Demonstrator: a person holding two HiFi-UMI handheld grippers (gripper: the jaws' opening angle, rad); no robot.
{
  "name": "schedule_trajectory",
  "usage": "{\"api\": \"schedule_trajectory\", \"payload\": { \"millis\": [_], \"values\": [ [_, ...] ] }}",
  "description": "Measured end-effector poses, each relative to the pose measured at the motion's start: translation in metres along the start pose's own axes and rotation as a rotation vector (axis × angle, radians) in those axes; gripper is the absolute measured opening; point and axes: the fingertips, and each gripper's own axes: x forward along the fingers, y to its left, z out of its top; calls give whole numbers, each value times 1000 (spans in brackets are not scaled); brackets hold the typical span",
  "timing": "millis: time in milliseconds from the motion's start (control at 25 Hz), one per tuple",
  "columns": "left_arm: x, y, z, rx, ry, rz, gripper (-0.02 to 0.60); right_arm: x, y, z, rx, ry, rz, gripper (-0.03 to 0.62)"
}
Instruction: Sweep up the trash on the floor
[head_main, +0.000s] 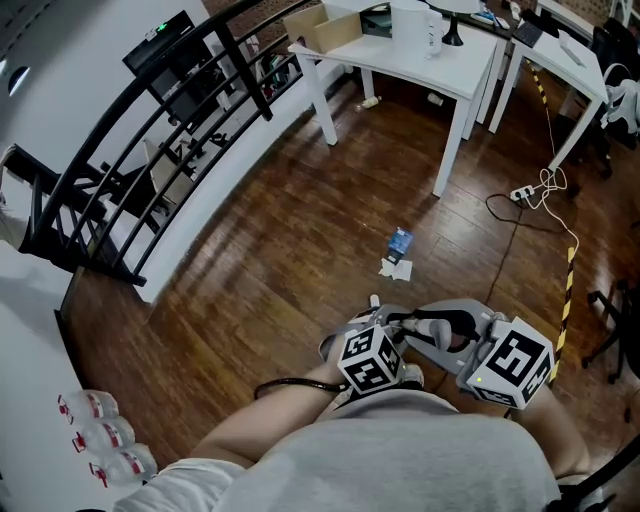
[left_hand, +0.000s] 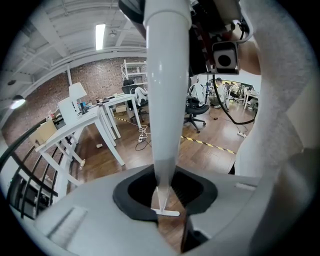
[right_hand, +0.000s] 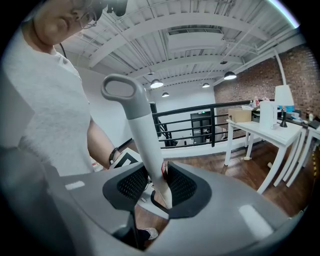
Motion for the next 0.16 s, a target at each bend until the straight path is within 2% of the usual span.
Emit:
{"api": "schedule_trajectory", "payload": {
  "millis": [160],
  "values": [
    [-1,1,-4,0,1,-2,87,4,1,0,5,0,-3,124]
  ]
}}
